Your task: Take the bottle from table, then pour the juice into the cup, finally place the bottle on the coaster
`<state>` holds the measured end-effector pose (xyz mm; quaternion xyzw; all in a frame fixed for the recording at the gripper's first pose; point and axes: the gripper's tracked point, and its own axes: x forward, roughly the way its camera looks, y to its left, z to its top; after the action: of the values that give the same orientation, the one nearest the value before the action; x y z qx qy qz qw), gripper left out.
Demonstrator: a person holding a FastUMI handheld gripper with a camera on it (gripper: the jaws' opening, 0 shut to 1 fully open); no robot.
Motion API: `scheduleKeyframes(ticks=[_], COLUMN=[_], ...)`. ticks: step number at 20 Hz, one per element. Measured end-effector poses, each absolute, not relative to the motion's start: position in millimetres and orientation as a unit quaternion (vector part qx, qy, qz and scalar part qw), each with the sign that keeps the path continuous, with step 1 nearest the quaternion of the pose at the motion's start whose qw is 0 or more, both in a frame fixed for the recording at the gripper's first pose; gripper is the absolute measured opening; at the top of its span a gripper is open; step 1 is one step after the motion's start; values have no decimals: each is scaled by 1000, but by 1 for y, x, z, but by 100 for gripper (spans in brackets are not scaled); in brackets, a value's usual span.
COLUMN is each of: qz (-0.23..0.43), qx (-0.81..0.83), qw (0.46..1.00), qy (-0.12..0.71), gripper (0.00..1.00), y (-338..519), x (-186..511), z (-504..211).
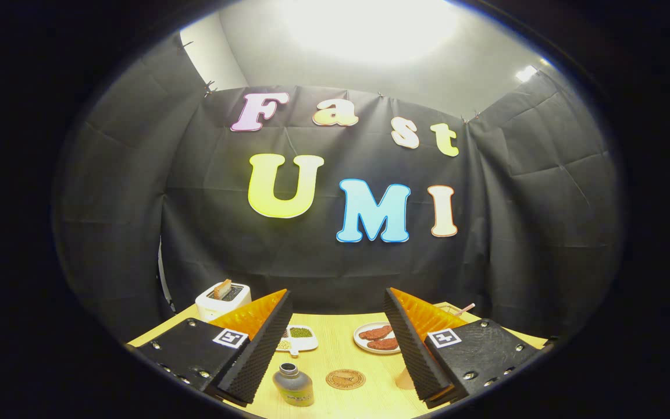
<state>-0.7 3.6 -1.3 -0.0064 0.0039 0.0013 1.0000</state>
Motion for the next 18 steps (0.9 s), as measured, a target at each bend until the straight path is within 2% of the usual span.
scheduleKeyframes(ticks=[9,18], qz=[12,21], qx=[8,-7], qw=[1000,1000], qy=[-6,22], gripper=[97,97], y=[13,33], x=[4,17], z=[-18,-93])
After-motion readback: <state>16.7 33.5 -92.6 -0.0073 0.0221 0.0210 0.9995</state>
